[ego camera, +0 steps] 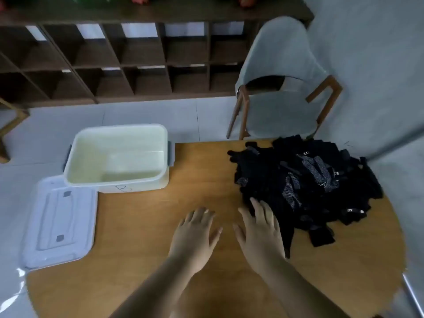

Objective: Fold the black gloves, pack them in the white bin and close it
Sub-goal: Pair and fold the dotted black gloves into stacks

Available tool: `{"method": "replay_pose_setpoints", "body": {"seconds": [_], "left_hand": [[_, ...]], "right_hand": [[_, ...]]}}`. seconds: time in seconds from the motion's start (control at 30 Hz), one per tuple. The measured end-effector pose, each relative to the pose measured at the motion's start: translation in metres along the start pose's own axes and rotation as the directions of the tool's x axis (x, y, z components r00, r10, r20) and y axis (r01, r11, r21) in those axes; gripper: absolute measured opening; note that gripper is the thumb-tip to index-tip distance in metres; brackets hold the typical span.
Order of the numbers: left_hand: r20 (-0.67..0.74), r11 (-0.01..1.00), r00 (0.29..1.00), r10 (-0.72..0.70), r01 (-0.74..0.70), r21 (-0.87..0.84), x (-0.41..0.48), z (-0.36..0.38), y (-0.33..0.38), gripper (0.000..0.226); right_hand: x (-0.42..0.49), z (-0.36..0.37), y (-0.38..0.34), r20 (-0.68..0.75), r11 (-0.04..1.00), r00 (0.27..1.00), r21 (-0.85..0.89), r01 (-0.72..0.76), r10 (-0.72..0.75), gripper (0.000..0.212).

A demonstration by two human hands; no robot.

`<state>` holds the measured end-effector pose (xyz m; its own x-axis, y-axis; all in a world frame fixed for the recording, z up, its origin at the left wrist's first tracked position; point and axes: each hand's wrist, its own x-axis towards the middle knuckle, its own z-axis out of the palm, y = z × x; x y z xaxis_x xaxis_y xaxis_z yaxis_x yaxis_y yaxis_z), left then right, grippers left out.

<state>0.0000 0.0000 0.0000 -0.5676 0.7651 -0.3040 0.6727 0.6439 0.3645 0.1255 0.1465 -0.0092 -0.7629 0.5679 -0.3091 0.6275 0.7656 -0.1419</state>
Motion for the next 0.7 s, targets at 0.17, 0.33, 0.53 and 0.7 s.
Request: {"method": "replay_pose_setpoints", "body": {"seconds": [0.17, 0.33, 0.53, 0.7], "left_hand": [[-0.028, 0.999, 0.999, 0.045, -0.045, 0.021, 0.024, 0.087, -0.011, 0.068], [-0.155, 0.966, 0.973, 0.172, -0.135, 0.222, 0.033, 0.146, -0.024, 0.071], [-0.315, 0.959, 0.919, 0.235, -0.167, 0.228, 0.038, 0.167, -0.032, 0.072], [-0.404, 0.966, 0.884, 0.236, -0.168, 0.196, 0.035, 0.175, -0.03, 0.063]], "right_hand": [[0.017, 0.084, 0.035, -0.148, 0.993, 0.989, -0.11, -0.046, 0.029, 0.065], [0.024, 0.128, 0.053, -0.308, 0.995, 0.949, -0.095, 0.036, -0.064, 0.062], [0.031, 0.147, 0.059, -0.429, 0.996, 0.9, -0.065, 0.057, -0.079, 0.062], [0.032, 0.159, 0.061, -0.554, 0.999, 0.832, -0.005, 0.037, -0.033, 0.059]]}}
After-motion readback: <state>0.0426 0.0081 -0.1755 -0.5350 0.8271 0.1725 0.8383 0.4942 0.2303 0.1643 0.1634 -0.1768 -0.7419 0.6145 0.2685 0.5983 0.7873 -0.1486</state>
